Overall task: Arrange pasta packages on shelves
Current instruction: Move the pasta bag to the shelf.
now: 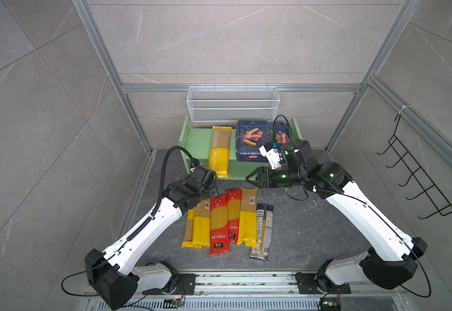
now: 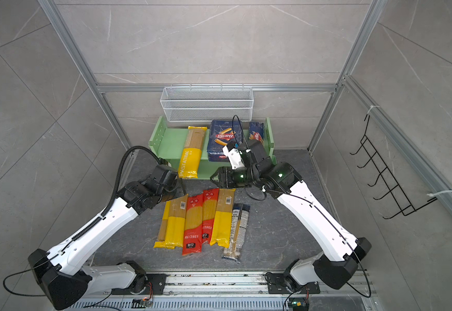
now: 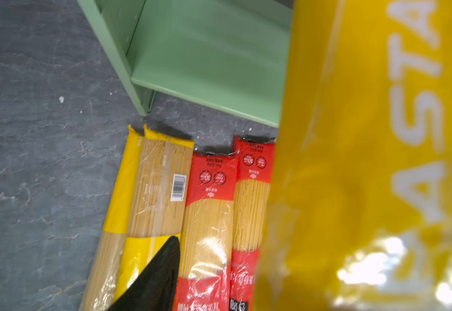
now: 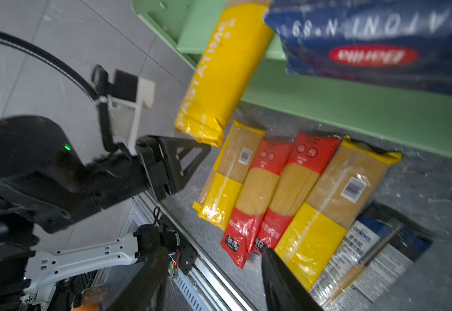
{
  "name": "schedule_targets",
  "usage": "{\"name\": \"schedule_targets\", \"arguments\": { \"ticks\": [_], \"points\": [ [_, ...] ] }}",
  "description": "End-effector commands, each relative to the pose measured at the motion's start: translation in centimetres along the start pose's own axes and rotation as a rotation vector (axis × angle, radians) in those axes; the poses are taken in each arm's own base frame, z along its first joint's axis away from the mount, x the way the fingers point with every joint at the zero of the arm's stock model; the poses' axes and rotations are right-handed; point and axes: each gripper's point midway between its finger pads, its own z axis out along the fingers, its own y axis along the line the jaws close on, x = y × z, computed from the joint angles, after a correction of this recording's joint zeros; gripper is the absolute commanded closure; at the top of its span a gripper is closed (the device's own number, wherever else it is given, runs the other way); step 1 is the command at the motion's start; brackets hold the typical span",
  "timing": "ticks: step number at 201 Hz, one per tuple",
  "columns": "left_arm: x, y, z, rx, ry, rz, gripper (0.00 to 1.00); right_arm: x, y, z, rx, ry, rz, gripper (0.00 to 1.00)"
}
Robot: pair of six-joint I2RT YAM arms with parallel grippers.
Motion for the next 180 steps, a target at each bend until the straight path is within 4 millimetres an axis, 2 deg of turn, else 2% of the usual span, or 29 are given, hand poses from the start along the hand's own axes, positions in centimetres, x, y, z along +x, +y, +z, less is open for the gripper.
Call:
{"name": "schedule_targets", "arguments": {
  "ticks": [1, 47, 76, 98, 123, 159, 180],
  "points": [
    [-2.1, -1.8, -0.1, 0.049, -0.037, 0.016, 0.45, 1.5, -2.0, 1.0, 0.050, 0.018, 0.005, 0.42],
    [-2.9, -3.1, 1.5, 0.054, -0.014, 0.024, 0.48, 3.7, -3.9, 2.0, 0.098, 0.067, 0.021, 0.42],
    [-2.0, -3.2, 1.6, 0.070, 0.026, 0.025, 0.47, 4.9, -5.2, 2.6, 0.131, 0.094, 0.035, 0.39],
    [-0.5, -2.4, 0.9, 0.084, 0.058, 0.020, 0.37, 6.5, -6.8, 3.4, 0.173, 0.134, 0.062, 0.35],
    [1.6, -1.3, -0.5, 0.123, 0.089, -0.006, 0.28, 8.7, -9.5, 4.1, 0.263, 0.177, 0.099, 0.33],
    [4.3, 1.7, -2.2, 0.101, 0.116, -0.030, 0.20, 12.0, -12.9, 4.4, 0.382, 0.215, 0.166, 0.29],
    [5.4, 3.4, -2.5, 0.060, 0.124, -0.024, 0.15, 14.2, -15.1, 4.9, 0.447, 0.237, 0.219, 0.29]
  ]
}}
